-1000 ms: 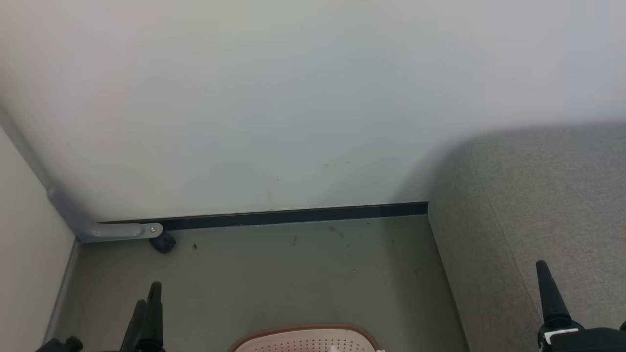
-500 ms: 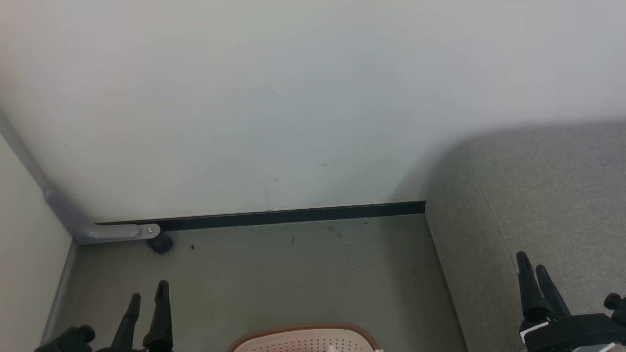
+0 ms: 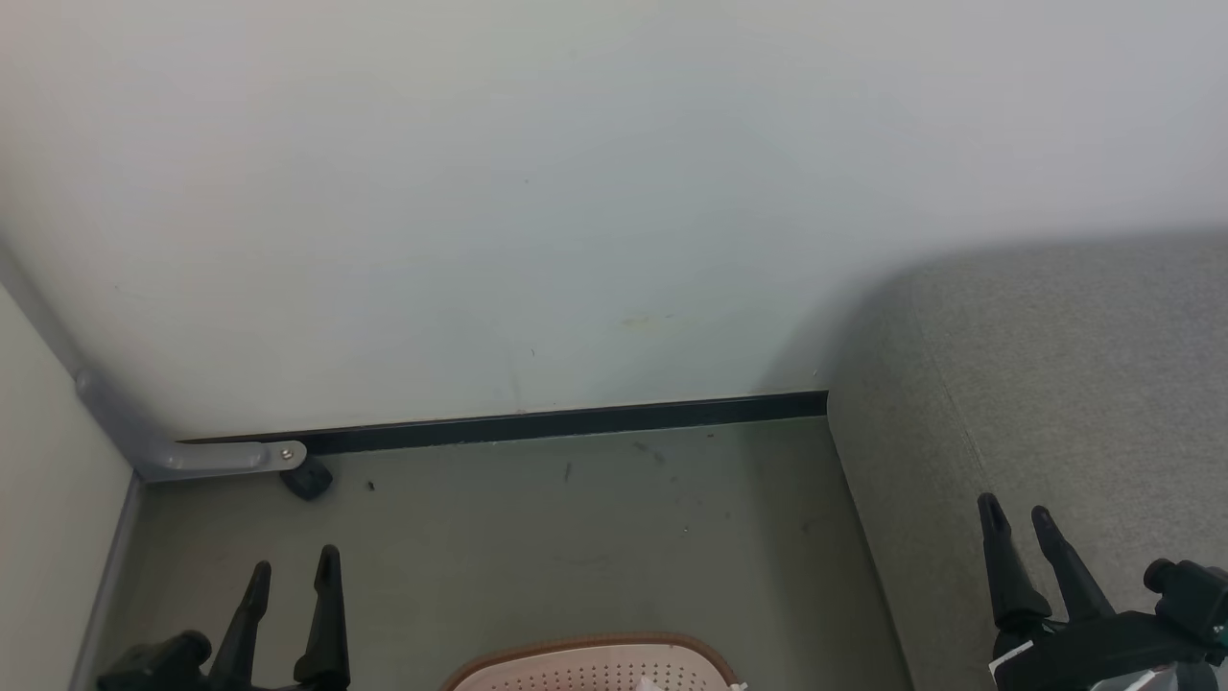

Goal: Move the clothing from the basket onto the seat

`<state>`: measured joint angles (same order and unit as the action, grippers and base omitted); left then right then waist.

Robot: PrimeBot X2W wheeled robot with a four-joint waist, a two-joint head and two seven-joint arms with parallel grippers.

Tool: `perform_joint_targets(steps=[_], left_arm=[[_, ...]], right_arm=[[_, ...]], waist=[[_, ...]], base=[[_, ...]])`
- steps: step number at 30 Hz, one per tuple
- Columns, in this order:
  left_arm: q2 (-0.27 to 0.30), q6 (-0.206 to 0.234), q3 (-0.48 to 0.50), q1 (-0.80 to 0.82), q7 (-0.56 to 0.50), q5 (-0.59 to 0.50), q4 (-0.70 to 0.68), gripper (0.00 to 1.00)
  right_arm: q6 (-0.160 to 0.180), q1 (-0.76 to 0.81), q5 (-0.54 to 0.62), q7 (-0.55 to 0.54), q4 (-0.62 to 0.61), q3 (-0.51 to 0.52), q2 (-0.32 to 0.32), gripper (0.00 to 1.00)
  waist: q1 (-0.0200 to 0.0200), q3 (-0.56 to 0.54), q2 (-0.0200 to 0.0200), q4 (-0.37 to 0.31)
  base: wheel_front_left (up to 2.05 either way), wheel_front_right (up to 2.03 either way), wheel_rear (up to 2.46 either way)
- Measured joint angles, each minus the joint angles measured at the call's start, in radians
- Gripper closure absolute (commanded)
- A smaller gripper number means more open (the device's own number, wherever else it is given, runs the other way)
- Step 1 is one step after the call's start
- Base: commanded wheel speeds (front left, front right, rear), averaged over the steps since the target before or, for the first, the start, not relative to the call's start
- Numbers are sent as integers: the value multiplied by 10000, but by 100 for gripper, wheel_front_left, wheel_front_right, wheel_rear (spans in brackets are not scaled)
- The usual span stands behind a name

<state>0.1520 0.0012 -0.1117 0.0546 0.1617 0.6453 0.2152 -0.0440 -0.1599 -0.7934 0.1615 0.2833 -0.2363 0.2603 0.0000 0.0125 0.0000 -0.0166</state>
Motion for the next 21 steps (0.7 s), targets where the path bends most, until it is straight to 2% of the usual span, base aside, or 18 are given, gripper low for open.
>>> perform_joint_targets(steps=[21], left_arm=[[36,88,-232,3,788,-2834,-52,0]], right_arm=[[0,-380,2558,784,94,-763,428,0]], waist=[[0,17,0,-65]], base=[[0,0,0]])
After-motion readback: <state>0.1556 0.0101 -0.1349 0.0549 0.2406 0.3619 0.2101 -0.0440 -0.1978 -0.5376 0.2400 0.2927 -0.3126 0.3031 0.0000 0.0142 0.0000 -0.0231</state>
